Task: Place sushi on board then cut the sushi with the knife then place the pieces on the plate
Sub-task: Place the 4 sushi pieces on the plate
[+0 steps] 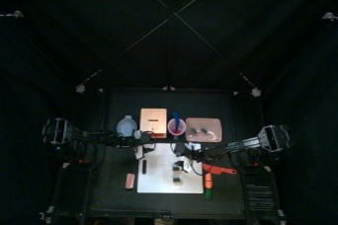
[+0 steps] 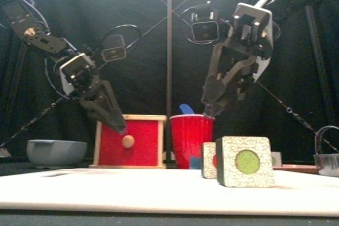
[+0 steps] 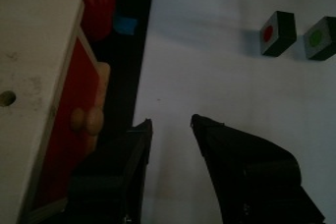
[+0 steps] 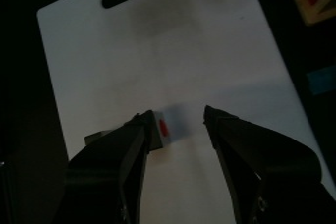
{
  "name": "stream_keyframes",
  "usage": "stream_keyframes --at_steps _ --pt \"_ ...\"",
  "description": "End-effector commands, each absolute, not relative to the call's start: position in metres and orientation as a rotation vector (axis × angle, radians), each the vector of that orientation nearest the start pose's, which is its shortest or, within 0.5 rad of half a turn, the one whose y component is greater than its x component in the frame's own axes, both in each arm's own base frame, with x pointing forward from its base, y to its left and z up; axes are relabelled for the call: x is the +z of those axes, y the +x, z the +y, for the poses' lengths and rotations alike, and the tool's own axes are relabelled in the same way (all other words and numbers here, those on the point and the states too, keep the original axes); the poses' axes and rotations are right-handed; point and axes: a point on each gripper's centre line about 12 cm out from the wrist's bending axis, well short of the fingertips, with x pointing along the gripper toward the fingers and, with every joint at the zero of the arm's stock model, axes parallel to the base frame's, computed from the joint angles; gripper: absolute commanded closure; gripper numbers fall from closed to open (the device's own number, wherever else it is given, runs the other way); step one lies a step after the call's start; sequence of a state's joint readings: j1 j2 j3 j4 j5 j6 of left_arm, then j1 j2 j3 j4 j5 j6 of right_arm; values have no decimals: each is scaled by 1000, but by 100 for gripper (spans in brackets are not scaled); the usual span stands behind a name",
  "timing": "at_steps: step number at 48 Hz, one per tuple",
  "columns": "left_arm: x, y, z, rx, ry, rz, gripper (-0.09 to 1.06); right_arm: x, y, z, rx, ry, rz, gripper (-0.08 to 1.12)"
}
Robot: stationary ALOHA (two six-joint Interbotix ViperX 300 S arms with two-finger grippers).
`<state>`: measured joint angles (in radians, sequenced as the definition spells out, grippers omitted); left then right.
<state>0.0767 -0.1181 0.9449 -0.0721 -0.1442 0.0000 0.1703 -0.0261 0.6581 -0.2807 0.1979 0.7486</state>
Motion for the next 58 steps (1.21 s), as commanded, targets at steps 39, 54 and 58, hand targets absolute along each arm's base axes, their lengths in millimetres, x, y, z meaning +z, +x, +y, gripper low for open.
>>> stream_keyframes --at_steps 39,54,58 --pt "135 325 25 106 -90 680 19 135 385 64 -92 317 899 41" --pt "136 325 25 104 -89 677 19 175 355 28 -186 355 861 44" --pt "137 325 24 103 -89 674 19 185 339 10 -253 367 876 44"
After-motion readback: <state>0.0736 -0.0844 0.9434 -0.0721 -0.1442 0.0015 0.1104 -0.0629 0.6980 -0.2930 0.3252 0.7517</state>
